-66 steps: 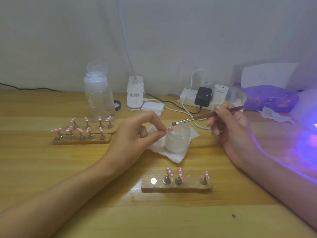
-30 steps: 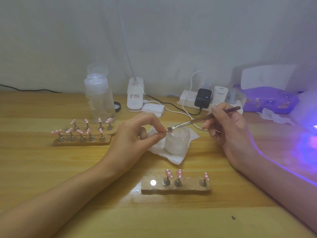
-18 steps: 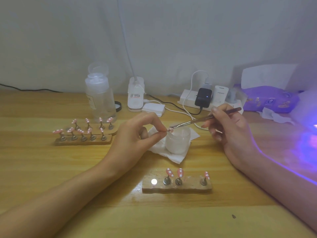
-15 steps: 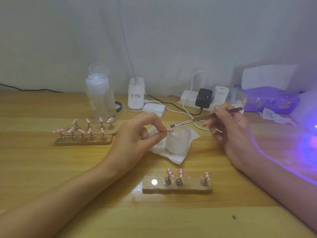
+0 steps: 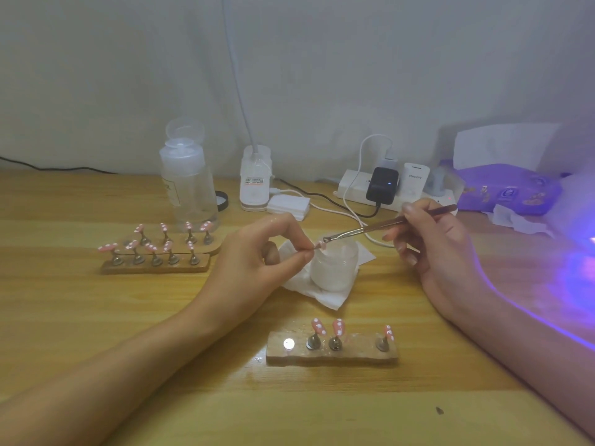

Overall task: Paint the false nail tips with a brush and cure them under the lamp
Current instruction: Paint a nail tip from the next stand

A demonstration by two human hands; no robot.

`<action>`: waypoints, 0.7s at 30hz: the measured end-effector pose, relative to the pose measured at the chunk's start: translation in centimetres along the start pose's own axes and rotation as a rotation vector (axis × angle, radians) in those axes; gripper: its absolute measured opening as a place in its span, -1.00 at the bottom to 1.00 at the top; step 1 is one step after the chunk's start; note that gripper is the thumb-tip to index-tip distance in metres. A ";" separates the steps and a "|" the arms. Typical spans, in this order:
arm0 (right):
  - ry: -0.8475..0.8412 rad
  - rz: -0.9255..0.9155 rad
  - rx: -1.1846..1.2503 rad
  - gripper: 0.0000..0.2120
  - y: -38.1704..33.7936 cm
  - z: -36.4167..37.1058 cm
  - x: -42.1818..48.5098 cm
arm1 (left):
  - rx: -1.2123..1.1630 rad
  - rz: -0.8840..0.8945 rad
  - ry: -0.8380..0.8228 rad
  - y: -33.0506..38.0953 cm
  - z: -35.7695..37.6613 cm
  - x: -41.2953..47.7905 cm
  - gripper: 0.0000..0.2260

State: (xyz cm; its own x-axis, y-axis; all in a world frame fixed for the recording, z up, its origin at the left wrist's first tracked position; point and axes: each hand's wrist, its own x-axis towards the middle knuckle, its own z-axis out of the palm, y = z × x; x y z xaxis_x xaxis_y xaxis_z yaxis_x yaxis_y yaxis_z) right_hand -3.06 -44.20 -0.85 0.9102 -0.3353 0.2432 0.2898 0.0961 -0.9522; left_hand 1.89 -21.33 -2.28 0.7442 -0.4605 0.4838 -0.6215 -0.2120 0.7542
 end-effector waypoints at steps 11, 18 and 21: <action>-0.019 -0.029 -0.017 -0.76 0.1 0.1 0.0 | -0.042 -0.043 -0.014 0.4 0.0 -0.1 -0.90; 0.004 -0.045 -0.012 -0.72 0.0 0.0 0.0 | -0.059 -0.068 -0.011 0.5 0.1 -0.1 -0.89; 0.005 -0.029 -0.053 -0.69 0.2 0.0 0.0 | -0.039 -0.060 -0.004 0.4 0.1 -0.1 -0.89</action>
State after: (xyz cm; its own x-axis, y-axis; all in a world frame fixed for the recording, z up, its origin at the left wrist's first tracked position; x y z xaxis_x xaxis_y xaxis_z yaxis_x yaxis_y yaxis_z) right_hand -2.98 -44.17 -1.06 0.9003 -0.3415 0.2700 0.2997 0.0364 -0.9533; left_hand 1.54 -21.43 -2.10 0.7789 -0.4516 0.4352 -0.5654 -0.2055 0.7988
